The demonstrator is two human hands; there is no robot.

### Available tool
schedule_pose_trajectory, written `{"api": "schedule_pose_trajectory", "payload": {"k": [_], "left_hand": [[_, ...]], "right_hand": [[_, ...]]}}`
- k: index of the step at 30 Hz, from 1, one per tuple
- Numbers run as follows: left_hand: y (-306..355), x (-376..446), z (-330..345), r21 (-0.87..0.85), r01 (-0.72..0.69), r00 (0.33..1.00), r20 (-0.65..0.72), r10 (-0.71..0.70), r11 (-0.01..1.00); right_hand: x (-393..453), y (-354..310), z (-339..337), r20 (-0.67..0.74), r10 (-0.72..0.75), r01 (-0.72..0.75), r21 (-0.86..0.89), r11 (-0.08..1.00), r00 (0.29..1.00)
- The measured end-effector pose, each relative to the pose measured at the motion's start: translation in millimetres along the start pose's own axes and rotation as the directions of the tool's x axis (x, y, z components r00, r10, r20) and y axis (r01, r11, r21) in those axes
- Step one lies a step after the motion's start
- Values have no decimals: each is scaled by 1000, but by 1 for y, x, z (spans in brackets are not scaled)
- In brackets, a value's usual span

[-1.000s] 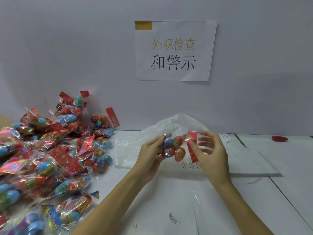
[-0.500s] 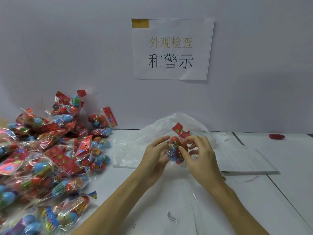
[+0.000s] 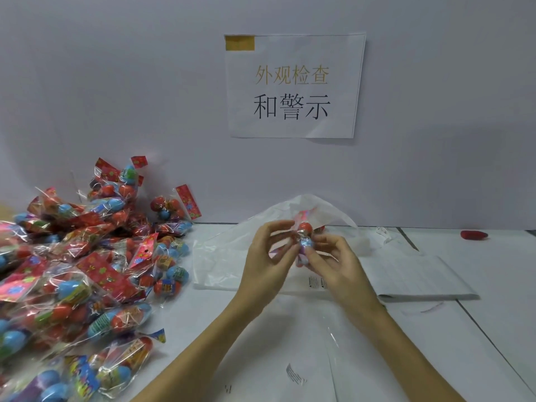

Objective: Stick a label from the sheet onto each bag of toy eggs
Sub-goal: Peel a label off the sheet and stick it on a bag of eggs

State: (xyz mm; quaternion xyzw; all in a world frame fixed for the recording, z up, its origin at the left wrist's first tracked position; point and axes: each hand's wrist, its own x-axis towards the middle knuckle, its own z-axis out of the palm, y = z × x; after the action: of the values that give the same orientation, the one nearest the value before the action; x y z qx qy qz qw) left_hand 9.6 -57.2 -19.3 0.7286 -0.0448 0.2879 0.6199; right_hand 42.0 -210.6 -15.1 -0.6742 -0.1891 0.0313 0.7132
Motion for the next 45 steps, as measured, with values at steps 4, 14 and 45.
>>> {"api": "schedule_pose_trajectory", "payload": {"k": [4, 14, 45], "left_hand": [[-5, 1, -1, 319, -62, 998, 7, 63, 946], [7, -2, -1, -11, 98, 991, 91, -97, 995], [-22, 1, -16, 437, -206, 972, 196, 131, 875]], "right_hand": [[4, 0, -5, 29, 117, -120, 261, 958, 993], [8, -1, -8, 27, 209, -194, 506, 840, 978], [9, 25, -38, 280, 190, 116, -794, 596, 941]]}}
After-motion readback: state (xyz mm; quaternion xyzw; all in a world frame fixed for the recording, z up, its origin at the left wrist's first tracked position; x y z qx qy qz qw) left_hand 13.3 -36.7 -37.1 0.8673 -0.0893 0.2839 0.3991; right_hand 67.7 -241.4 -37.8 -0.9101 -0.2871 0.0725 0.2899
